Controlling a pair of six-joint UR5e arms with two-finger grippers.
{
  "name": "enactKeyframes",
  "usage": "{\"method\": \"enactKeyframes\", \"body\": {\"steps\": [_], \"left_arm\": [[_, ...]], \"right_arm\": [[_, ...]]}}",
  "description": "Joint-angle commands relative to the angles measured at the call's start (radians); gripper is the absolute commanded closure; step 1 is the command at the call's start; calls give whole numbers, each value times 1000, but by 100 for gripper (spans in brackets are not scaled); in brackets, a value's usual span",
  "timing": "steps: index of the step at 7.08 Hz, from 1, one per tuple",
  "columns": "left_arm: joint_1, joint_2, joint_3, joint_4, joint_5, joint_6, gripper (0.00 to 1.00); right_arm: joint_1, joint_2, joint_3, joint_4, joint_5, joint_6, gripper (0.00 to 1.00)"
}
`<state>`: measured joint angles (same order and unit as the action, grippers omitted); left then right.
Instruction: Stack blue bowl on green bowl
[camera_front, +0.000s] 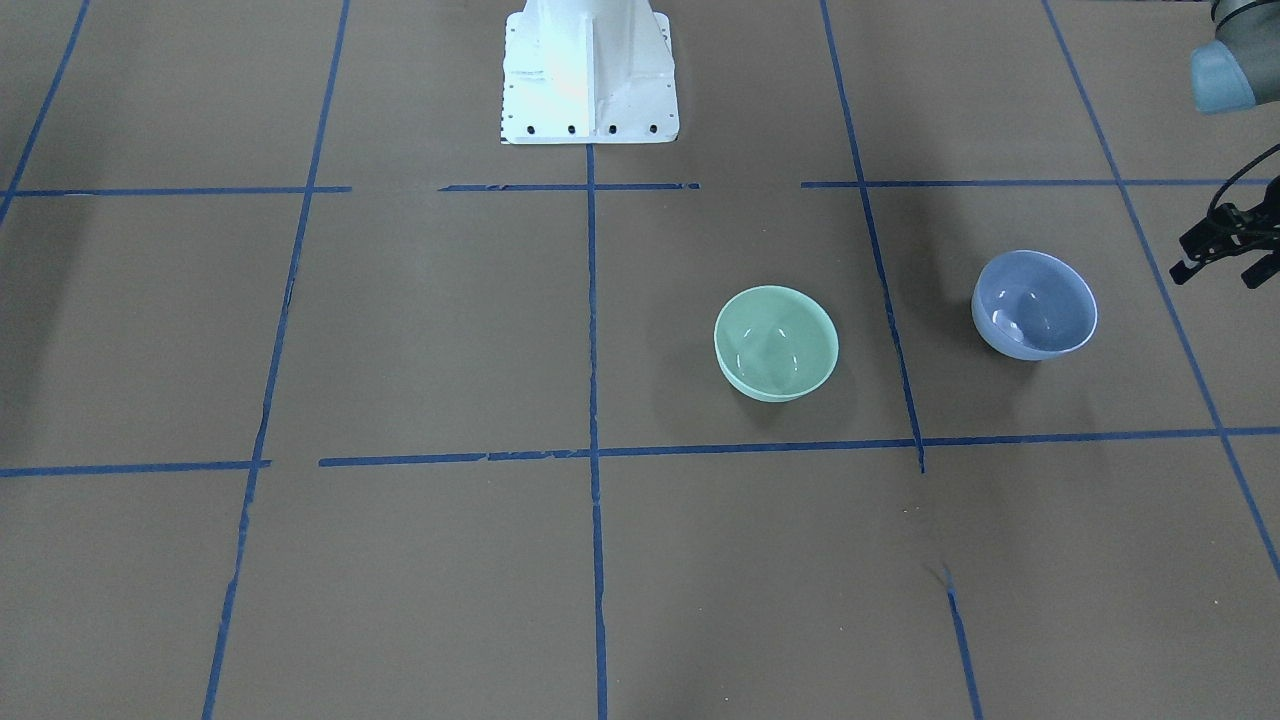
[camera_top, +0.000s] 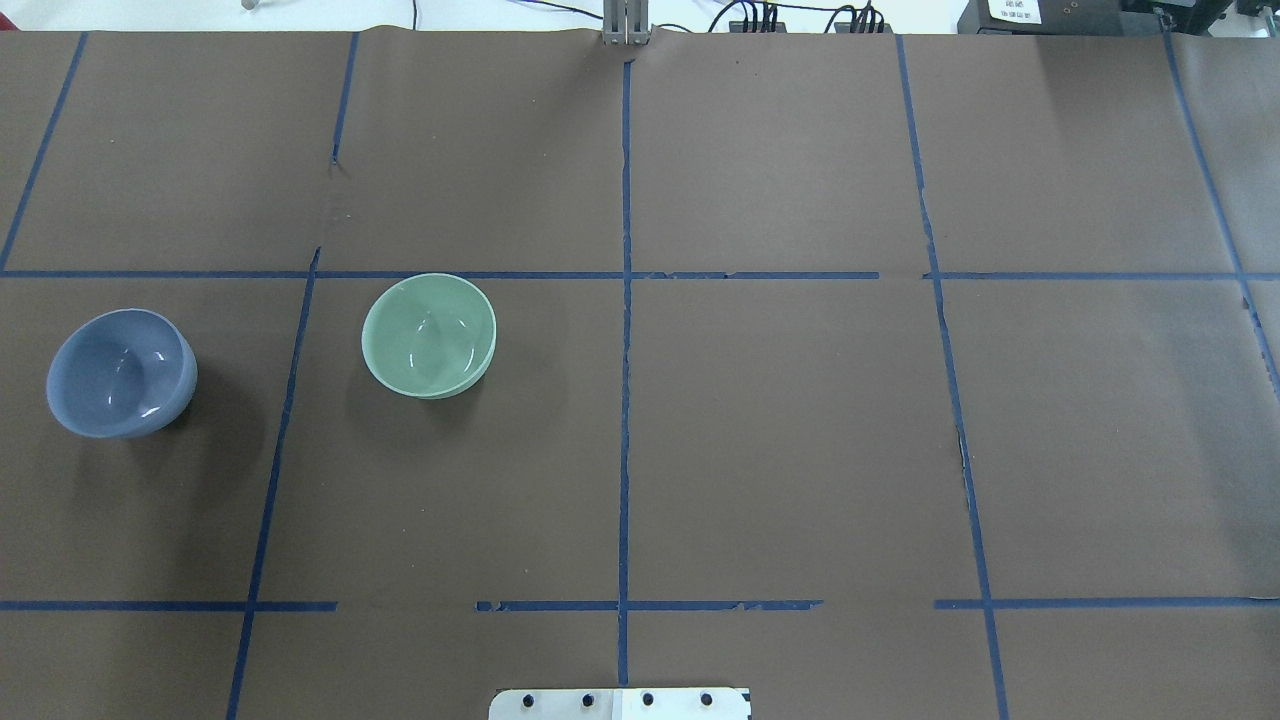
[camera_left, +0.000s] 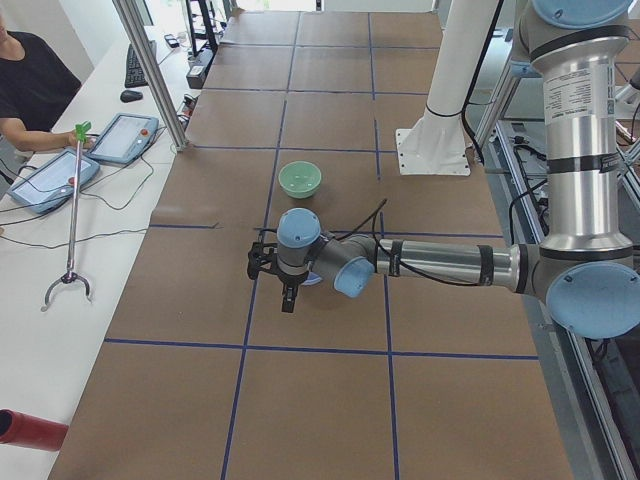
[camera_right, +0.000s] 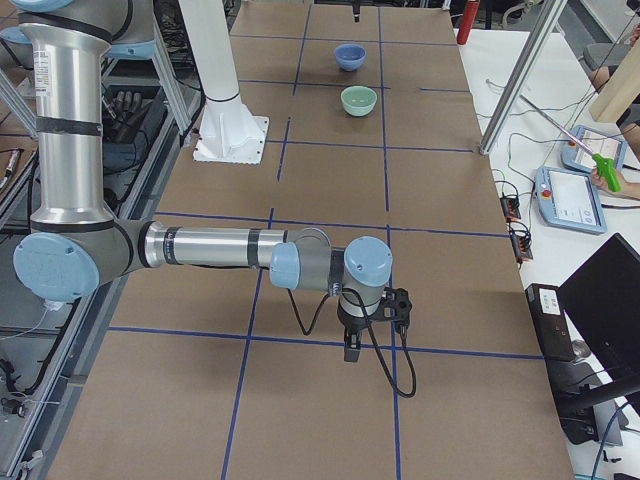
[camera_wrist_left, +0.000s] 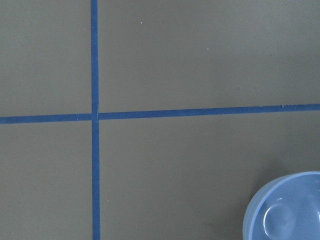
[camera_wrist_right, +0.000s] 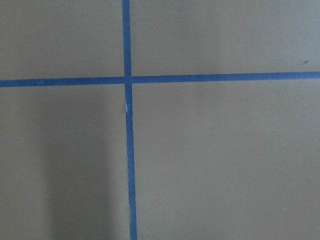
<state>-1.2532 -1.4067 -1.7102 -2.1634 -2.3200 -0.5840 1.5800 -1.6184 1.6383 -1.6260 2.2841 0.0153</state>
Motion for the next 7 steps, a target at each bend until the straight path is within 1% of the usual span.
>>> {"method": "enactKeyframes", "body": {"steps": [1,2,4,5,6,7], "left_arm": [[148,26,4,-139,75,-208,0],[179,18,6,-142,100,-221,0],[233,-11,64,-162,100,-231,0],[245,-20,70,-165,123,-228,0],[256,-26,78,-165,126,-229,14],[261,-31,81,-165,126,-227,49]], "right_arm": [[0,0,0,0,0,0,0],[1,0,0,0,0,0,0],[0,0,0,0,0,0,0],[1,0,0,0,0,0,0],[0,0,0,0,0,0,0],[0,0,0,0,0,0,0]]}}
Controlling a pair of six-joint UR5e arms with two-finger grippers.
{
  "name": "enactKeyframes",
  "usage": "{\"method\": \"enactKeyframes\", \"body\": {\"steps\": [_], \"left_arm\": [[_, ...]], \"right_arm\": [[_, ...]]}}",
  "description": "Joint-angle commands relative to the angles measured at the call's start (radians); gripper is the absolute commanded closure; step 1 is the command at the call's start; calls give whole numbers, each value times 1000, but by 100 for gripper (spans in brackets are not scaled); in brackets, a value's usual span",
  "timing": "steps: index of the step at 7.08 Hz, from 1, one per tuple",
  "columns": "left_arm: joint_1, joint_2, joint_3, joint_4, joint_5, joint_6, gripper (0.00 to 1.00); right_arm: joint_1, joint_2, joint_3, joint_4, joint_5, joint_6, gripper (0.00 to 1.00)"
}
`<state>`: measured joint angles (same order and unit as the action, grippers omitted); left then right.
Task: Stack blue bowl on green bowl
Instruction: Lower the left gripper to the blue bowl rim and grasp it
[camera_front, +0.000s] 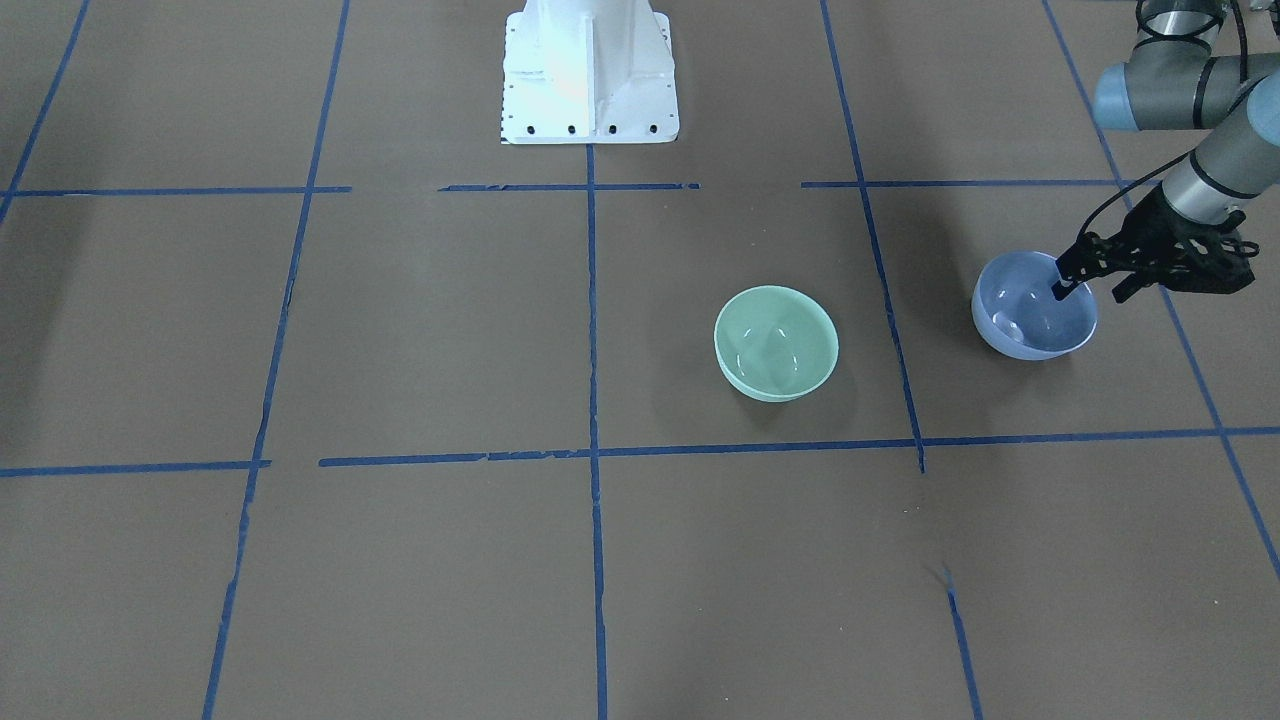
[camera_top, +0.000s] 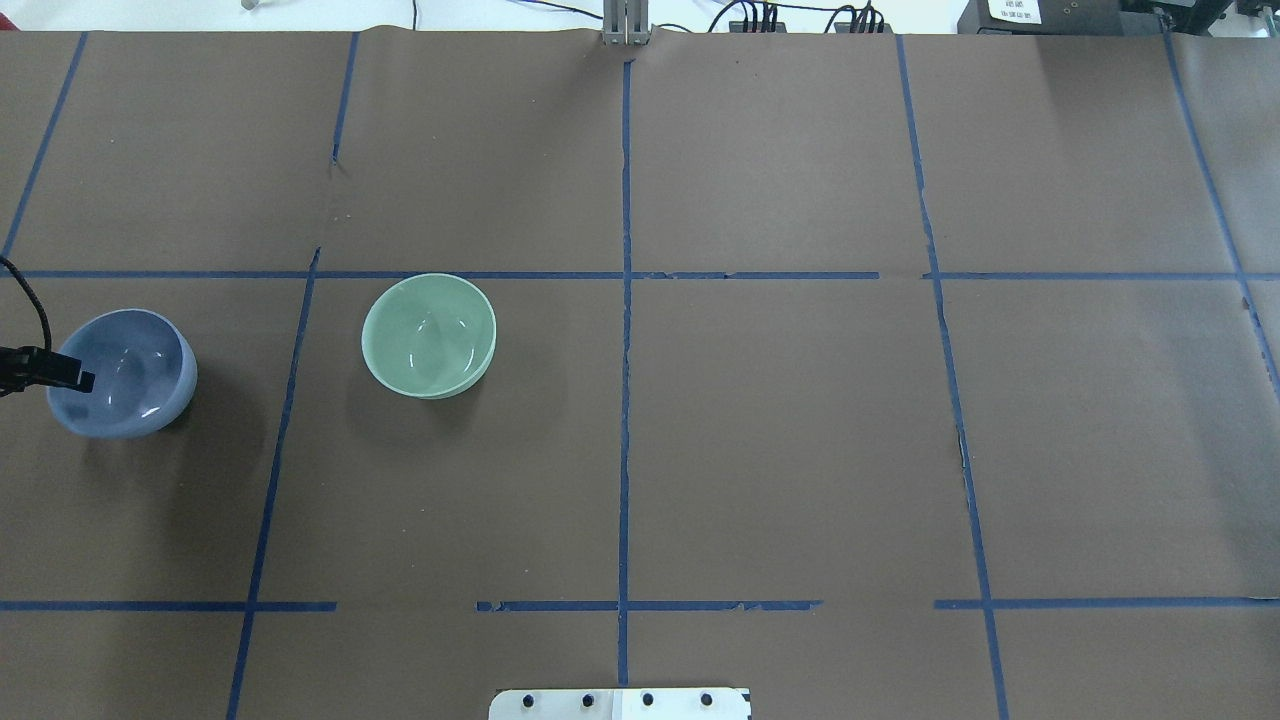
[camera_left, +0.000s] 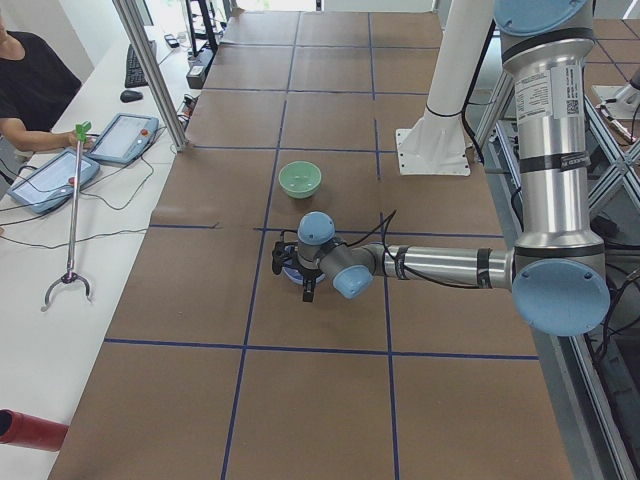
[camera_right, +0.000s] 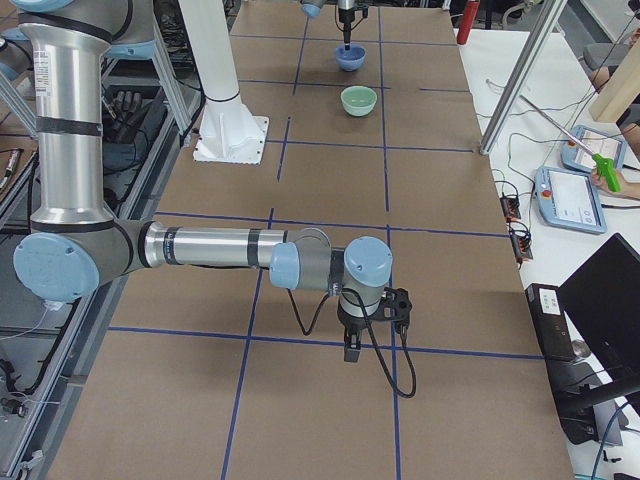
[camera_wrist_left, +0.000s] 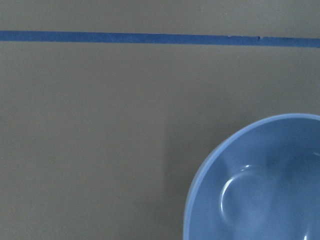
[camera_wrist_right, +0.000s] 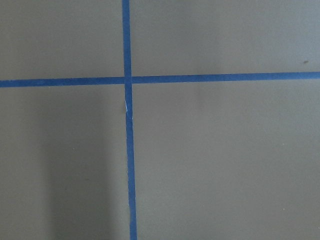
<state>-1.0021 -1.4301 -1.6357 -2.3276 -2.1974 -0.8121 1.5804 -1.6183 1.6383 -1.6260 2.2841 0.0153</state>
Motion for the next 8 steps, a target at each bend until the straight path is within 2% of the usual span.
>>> {"method": "enactKeyframes", "body": {"steps": [1,2,4,5,6,7,8], "left_arm": [[10,-7,7,-2,4,7,79],[10,-6,5,-4,4,8,100],[1,3,-9,-25,-4,11,100],[-13,17,-60,-10,-16,14,100],[-51,29,-96,25,-110,37,100],[-140,33,-155,118,-169,119,100],[-183,30,-280,327,-170,231,100]], "right_arm": [[0,0,0,0,0,0,0],[0,0,0,0,0,0,0],[1,0,0,0,0,0,0],[1,0,0,0,0,0,0],[1,0,0,0,0,0,0],[0,0,0,0,0,0,0],[1,0,0,0,0,0,0]]}}
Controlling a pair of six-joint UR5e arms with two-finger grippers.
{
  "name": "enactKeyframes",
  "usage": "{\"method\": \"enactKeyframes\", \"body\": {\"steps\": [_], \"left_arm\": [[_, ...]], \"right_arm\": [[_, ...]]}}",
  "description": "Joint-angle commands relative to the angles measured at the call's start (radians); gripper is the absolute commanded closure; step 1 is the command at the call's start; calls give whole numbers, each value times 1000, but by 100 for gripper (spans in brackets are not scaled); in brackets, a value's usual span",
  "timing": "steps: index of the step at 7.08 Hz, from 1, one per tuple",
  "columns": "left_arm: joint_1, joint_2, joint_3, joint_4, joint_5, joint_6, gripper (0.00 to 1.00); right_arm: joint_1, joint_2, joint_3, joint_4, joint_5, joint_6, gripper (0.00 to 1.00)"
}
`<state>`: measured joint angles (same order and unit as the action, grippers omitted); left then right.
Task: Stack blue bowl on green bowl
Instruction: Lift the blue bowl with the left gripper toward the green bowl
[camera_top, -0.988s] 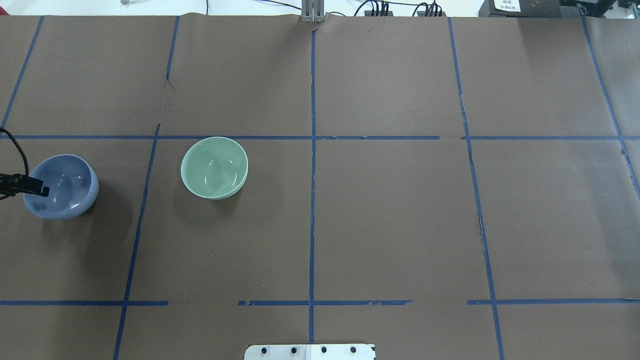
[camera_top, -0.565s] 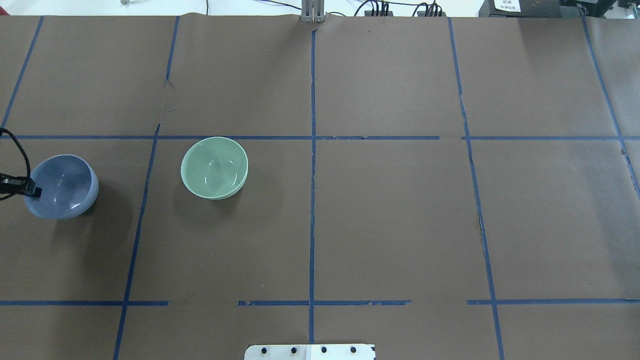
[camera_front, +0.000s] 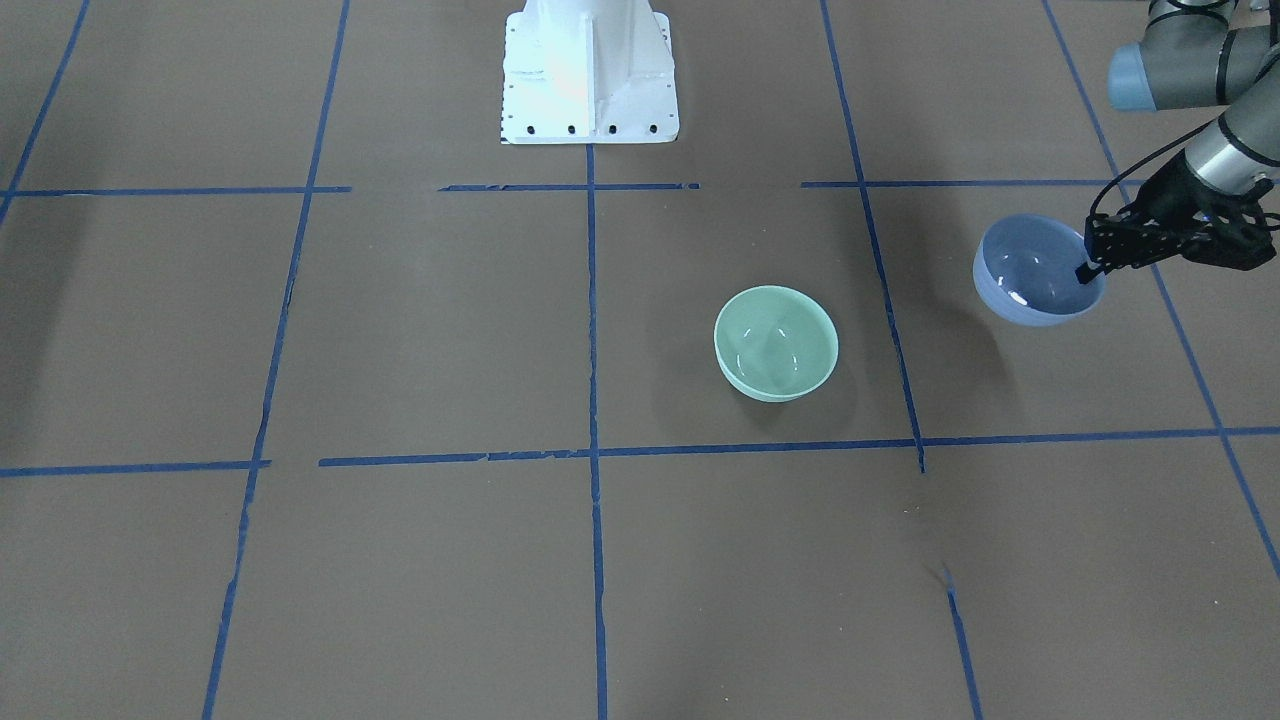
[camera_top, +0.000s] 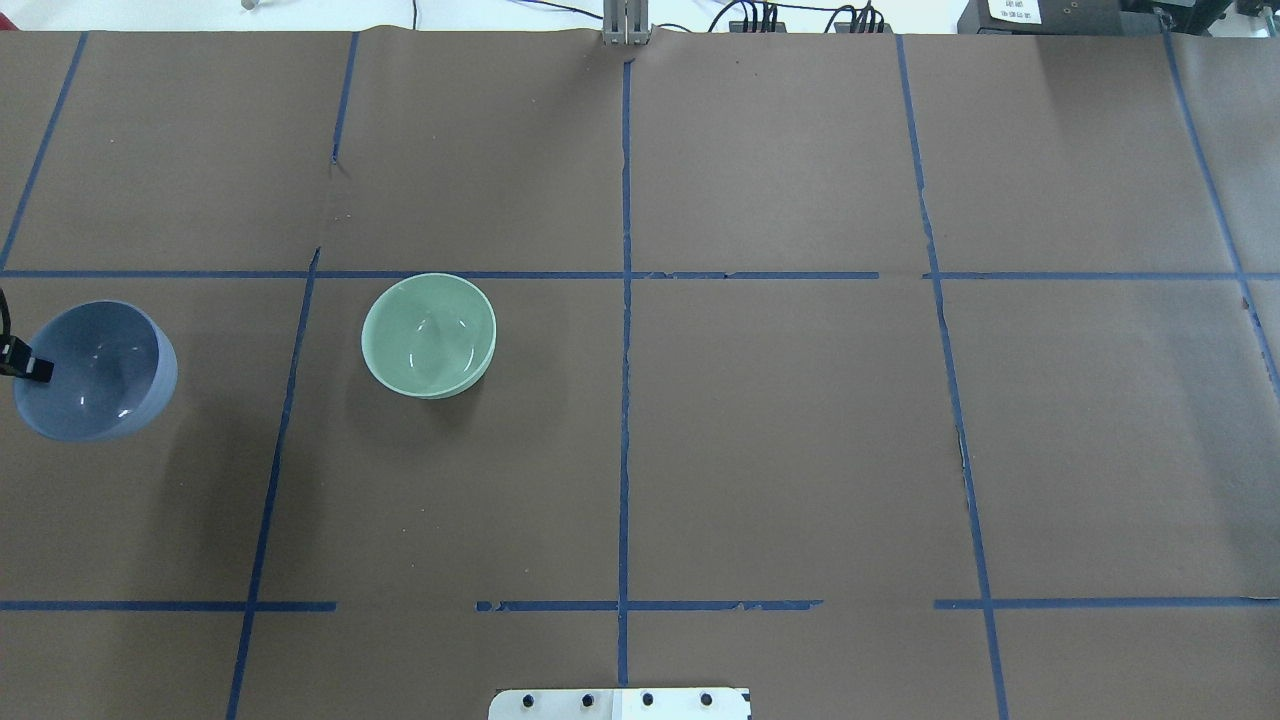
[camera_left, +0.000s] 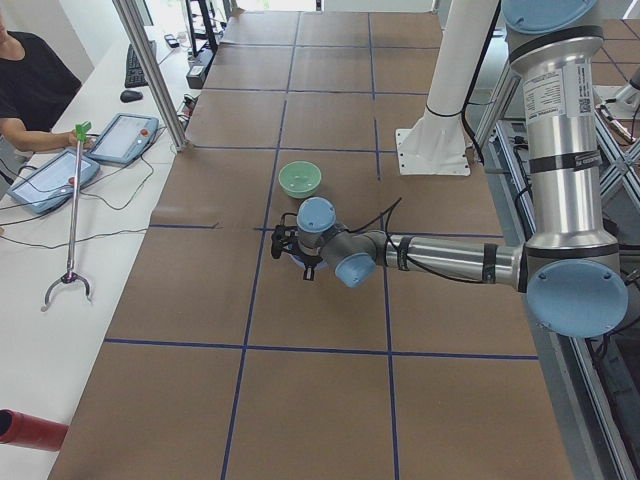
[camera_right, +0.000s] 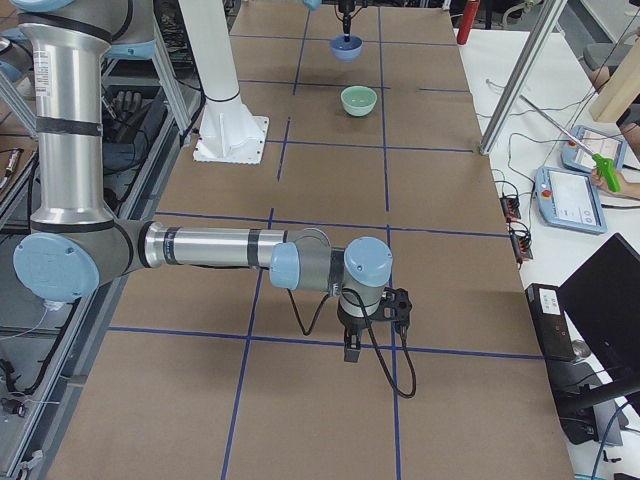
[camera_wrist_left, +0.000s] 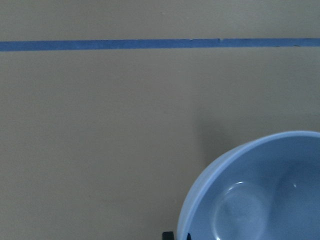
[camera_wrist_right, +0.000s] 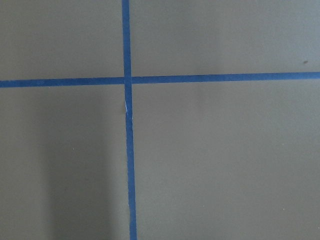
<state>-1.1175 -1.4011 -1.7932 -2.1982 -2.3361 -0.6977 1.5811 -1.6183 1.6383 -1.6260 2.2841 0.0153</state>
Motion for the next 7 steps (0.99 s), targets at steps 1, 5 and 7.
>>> {"method": "enactKeyframes", "body": {"steps": [1,5,7], "left_arm": [[-135,-12,-243,429,-25,221,100],[-214,-200,-385,762,-17,146,100],[-39,-309,-422,761,-17,-149,100]], "right_arm": [[0,0,0,0,0,0,0],[-1,0,0,0,0,0,0],[-1,0,0,0,0,2,0]]}}
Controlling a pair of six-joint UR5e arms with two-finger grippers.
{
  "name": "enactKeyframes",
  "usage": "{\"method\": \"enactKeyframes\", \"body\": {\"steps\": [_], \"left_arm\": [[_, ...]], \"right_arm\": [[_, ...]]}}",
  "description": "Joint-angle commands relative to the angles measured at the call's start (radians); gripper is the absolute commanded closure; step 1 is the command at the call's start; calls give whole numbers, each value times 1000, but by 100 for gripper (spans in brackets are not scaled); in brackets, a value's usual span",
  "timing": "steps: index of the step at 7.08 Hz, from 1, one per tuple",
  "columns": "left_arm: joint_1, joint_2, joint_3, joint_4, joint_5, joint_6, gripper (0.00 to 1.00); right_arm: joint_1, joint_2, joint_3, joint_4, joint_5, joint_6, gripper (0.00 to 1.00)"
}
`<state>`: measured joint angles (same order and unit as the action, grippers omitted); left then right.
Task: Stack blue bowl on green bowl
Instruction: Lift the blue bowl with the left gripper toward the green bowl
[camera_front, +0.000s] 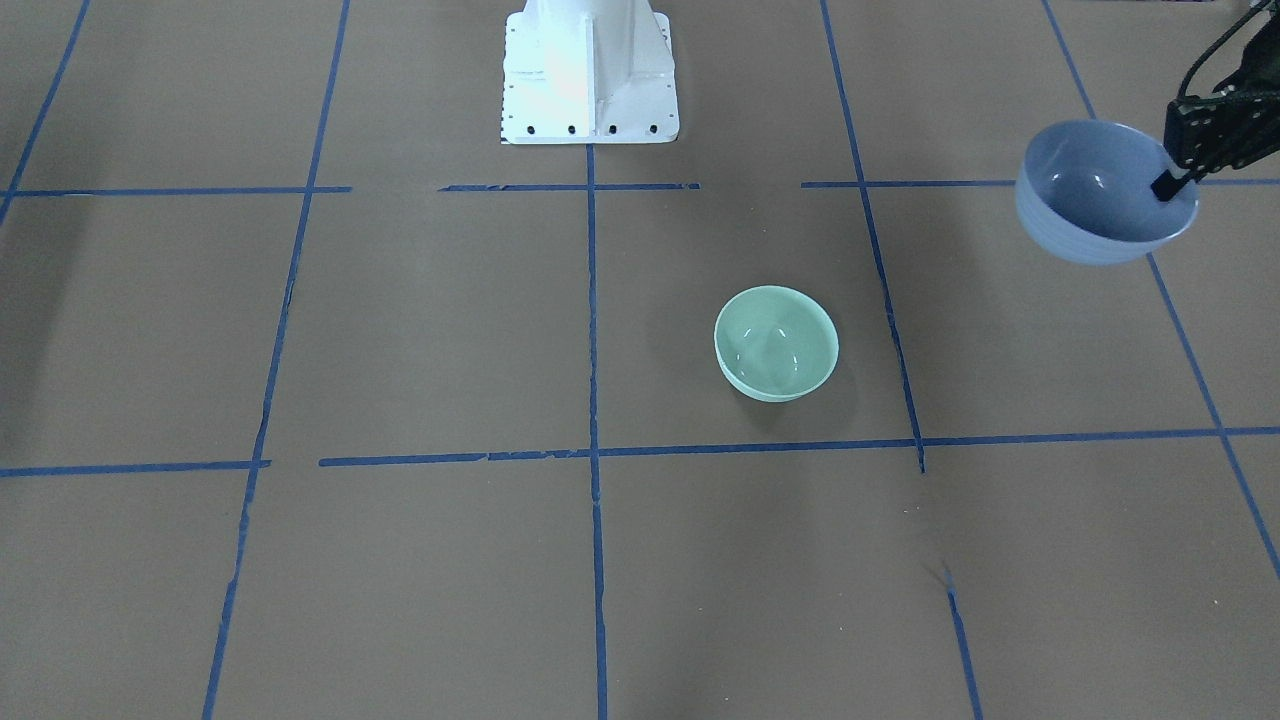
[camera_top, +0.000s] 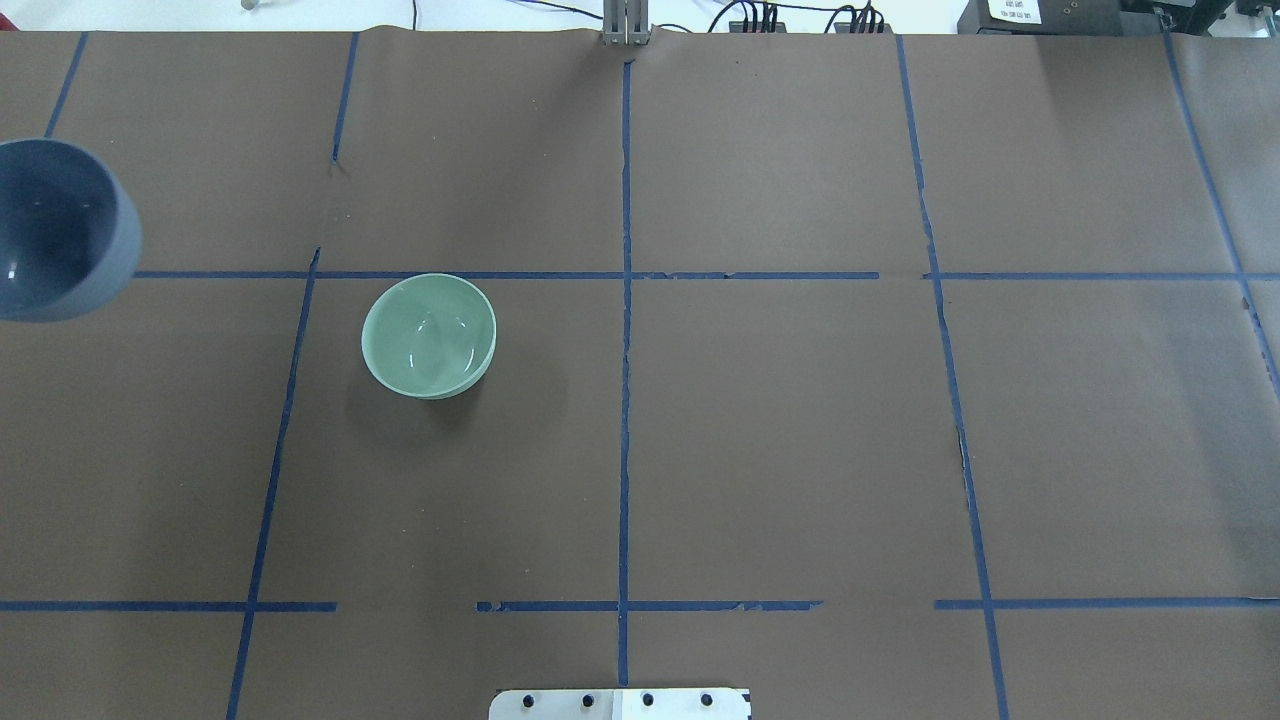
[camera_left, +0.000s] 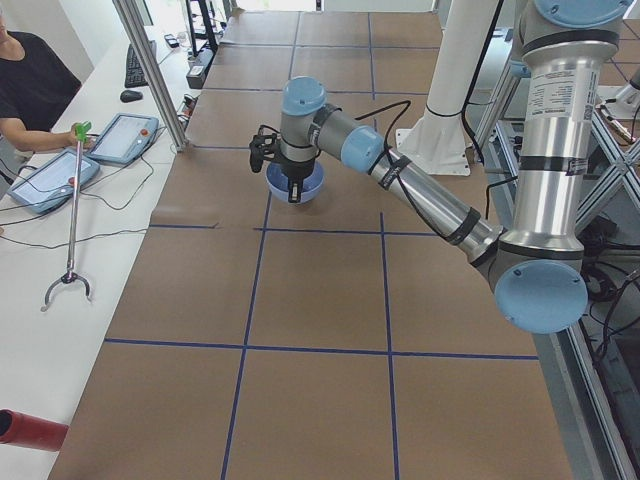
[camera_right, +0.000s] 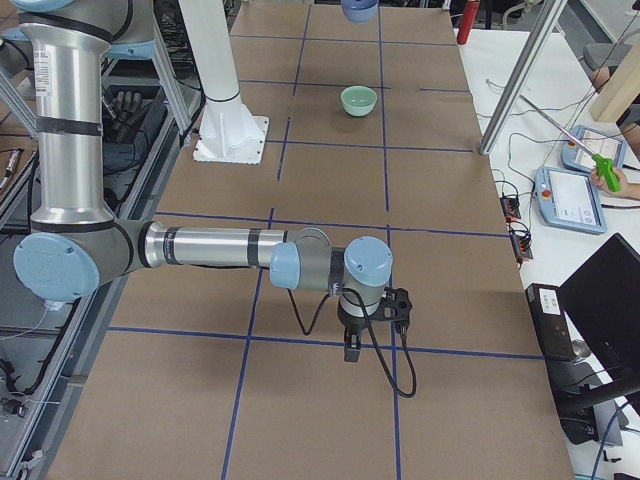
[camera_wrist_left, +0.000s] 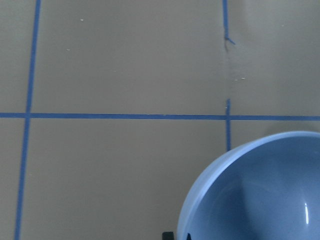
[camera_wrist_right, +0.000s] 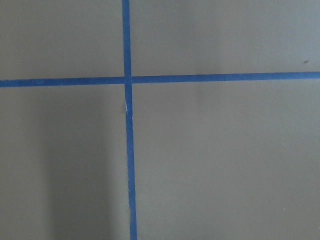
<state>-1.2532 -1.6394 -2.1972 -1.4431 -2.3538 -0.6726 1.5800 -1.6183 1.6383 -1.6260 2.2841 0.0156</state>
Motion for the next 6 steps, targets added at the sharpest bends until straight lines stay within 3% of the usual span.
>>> {"method": "enactKeyframes", "body": {"steps": [1,3,5,6], "left_arm": [[191,-133,-15,3,2,-317,100],[305,-198,52,-70,45,-444,100],[401,-217,269,-399,161,-588,100],[418,-220,325,-454,165,-604,100]], "right_arm": [[0,0,0,0,0,0,0],[0,0,0,0,0,0,0],[0,0,0,0,0,0,0],[0,0,0,0,0,0,0]]}}
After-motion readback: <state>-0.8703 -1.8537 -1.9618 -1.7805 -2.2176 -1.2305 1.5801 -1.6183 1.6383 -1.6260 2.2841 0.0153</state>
